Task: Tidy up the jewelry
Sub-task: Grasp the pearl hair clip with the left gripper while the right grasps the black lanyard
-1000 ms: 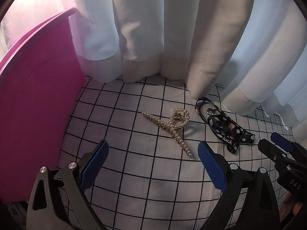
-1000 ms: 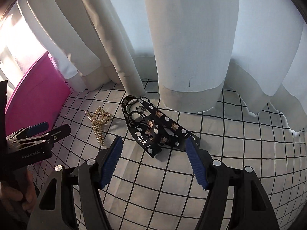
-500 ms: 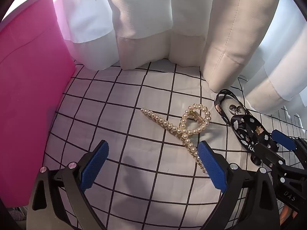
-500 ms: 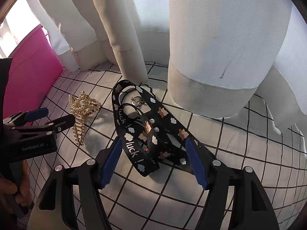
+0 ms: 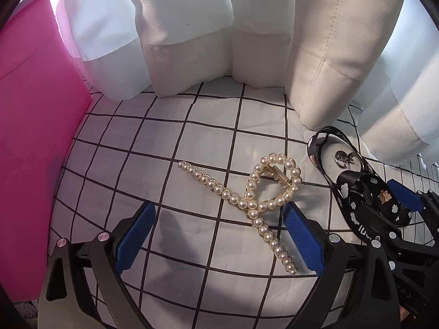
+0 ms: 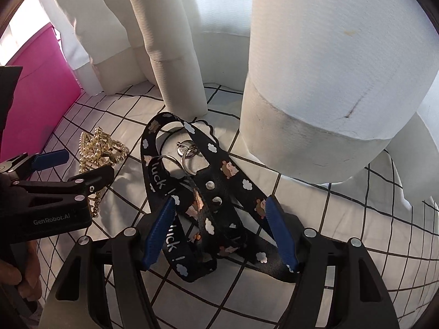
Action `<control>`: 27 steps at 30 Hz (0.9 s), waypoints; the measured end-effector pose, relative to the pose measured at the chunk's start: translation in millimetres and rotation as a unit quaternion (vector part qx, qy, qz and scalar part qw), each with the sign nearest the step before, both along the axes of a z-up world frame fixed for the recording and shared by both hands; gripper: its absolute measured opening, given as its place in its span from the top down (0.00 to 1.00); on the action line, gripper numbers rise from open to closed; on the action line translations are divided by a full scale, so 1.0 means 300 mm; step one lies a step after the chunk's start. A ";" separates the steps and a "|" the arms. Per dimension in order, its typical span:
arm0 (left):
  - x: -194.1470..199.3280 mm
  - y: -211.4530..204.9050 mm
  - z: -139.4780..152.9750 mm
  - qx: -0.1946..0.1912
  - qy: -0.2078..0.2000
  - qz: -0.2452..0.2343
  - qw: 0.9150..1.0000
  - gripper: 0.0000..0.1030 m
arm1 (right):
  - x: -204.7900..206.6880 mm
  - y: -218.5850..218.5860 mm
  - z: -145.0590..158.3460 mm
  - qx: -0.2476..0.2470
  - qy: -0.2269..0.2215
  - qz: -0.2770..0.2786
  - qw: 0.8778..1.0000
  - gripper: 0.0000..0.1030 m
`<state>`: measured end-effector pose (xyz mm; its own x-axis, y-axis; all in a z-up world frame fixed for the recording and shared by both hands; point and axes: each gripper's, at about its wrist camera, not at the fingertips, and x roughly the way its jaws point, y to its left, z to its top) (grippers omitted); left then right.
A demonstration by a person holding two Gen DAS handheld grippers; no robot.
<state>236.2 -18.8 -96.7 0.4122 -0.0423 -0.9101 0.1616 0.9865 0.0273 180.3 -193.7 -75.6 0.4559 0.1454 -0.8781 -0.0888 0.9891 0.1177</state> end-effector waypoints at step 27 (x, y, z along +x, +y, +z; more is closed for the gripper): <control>-0.035 0.028 0.077 -0.044 -0.022 -0.014 0.999 0.93 | -0.061 0.103 -0.007 0.001 -0.047 -0.025 0.999 0.81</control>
<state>225.7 -10.5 -73.6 0.4490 -0.1326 -0.8836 0.1899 0.9805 -0.0507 161.9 -162.9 -77.7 0.5433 0.1216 -0.8307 -0.0493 0.9924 0.1130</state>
